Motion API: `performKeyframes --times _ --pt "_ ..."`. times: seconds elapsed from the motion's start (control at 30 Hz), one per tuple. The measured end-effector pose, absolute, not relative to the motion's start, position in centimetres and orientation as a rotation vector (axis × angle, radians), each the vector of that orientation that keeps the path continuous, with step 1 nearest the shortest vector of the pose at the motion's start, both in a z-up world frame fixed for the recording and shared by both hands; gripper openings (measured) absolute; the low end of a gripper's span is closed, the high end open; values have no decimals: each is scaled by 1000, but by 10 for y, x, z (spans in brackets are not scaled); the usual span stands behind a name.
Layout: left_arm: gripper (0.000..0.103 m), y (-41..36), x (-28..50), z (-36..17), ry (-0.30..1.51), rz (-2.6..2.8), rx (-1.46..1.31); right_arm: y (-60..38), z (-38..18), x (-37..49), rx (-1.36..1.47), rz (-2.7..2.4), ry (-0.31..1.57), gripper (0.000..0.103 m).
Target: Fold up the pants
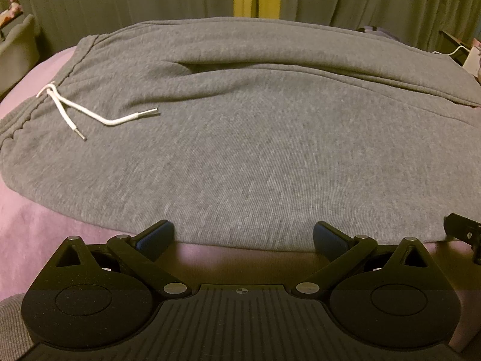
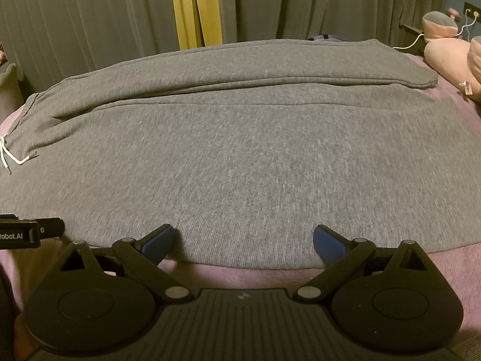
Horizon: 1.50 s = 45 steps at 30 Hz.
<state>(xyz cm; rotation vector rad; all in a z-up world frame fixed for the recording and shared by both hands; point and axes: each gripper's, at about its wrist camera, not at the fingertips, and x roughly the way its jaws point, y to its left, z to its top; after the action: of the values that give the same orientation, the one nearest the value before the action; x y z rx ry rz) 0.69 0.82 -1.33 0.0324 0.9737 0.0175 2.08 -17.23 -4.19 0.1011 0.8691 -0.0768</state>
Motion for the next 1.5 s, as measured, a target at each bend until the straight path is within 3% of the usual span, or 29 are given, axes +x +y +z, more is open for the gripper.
performKeyframes --times 1.5 --pt "103 6 10 -15 975 20 15 -179 -45 20 128 -93 883 99"
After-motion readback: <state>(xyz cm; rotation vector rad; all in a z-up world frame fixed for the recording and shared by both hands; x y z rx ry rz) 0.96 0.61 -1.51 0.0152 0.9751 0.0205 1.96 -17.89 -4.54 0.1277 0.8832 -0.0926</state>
